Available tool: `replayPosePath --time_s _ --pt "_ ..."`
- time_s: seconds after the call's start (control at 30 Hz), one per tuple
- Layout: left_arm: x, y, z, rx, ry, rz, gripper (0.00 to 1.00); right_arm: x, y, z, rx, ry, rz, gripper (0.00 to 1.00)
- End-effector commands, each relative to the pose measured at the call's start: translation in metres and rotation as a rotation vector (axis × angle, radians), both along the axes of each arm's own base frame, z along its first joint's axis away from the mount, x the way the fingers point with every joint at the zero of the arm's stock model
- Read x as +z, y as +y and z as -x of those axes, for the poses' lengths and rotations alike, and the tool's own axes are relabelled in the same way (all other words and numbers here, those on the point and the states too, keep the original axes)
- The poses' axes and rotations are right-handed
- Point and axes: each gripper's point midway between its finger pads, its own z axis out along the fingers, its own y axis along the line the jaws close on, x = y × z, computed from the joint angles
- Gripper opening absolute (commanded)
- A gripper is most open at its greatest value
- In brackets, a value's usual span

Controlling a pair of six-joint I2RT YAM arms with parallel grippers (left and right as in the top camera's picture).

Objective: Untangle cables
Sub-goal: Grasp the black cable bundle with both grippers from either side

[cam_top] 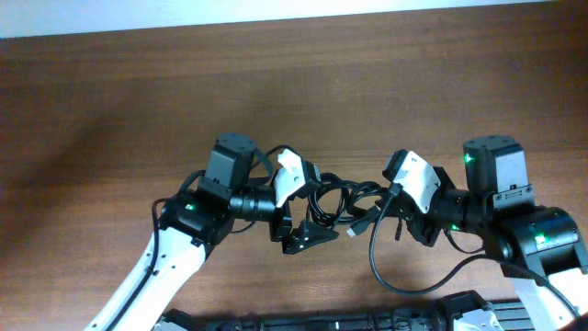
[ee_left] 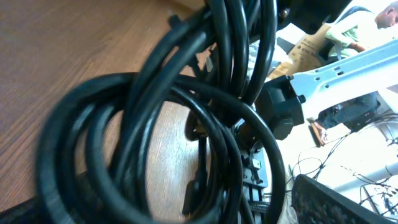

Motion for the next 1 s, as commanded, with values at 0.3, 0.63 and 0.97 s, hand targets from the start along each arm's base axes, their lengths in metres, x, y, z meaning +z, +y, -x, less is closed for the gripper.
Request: replayPosePath --time_s 0.3,0.63,0.97 --pt "0.04 -0.015 0.002 -0.114 -0.163 0.173 0.99 0.019 0.014 0.006 0.074 -0.04 -0.084 0.04" --pt "0.07 0.01 -0.012 -0.105 -0.059 0.29 0.73 0.023 0.018 0.008 0.092 -0.043 -0.108 0.04" --pt "0.064 0.006 -0.003 -0.126 -0.017 0.273 0.42 0.03 0.022 0.005 0.109 -0.074 -0.136 0.04"
